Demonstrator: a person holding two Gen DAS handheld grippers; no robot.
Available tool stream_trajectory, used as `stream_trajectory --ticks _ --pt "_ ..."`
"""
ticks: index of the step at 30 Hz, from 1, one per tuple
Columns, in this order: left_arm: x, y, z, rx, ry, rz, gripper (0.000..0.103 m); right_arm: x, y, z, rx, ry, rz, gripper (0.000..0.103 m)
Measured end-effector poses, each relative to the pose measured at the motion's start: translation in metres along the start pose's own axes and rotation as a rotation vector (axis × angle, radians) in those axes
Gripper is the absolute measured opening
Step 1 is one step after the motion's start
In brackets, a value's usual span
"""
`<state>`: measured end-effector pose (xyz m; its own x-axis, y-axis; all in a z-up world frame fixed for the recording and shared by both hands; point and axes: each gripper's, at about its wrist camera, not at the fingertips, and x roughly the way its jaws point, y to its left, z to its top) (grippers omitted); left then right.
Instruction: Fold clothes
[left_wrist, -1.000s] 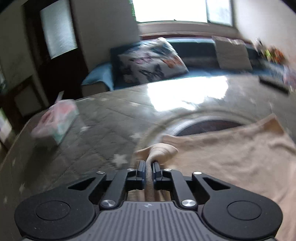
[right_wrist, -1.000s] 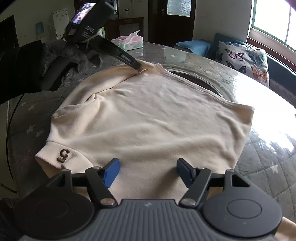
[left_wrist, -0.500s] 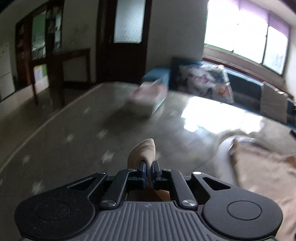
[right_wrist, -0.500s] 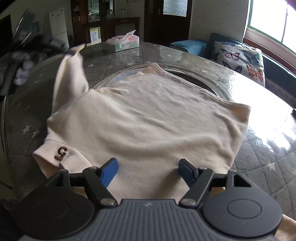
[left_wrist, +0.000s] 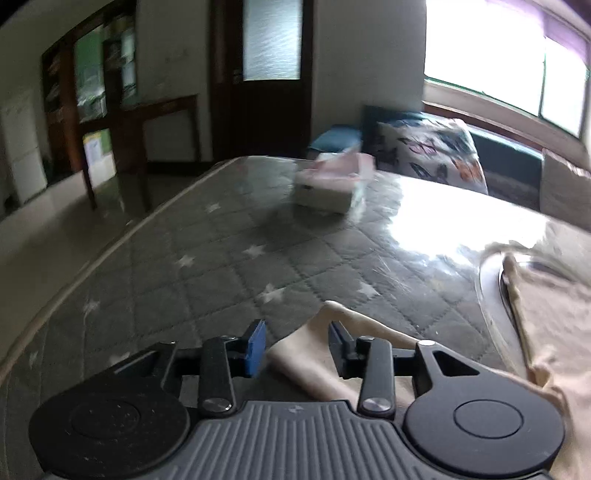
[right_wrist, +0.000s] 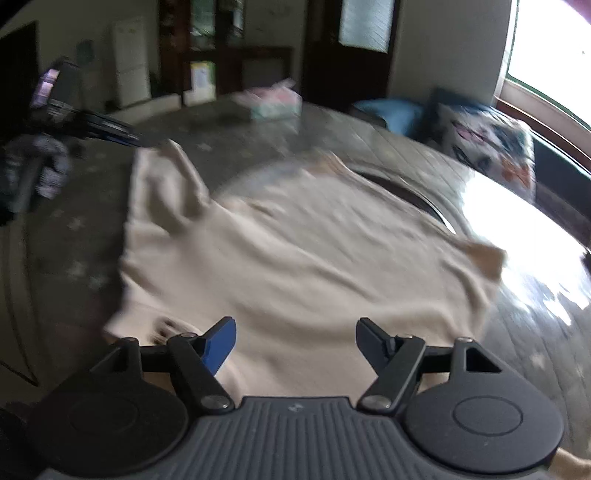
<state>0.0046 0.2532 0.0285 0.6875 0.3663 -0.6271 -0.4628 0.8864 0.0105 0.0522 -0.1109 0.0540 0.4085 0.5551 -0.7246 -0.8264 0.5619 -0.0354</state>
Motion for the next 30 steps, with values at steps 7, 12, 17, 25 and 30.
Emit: stream_trajectory --ticks 7,12,17,25,30 --pt "0.02 -0.011 -0.005 0.047 0.031 0.011 0.003 0.011 0.045 0.009 -0.119 0.003 0.126 0.057" --pt "0.022 -0.009 -0.005 0.049 0.024 0.042 0.0 0.025 0.072 0.008 -0.201 0.031 0.172 0.02" --pt "0.022 -0.001 -0.008 0.053 0.02 0.079 0.0 0.027 0.088 0.002 -0.266 0.047 0.206 0.011" --pt "0.0 -0.011 -0.005 0.044 0.019 0.012 0.002 0.015 0.085 0.0 -0.273 0.02 0.218 0.018" --pt "-0.033 -0.054 -0.01 0.091 0.009 -0.237 0.003 0.0 0.067 0.006 -0.213 -0.011 0.195 0.021"
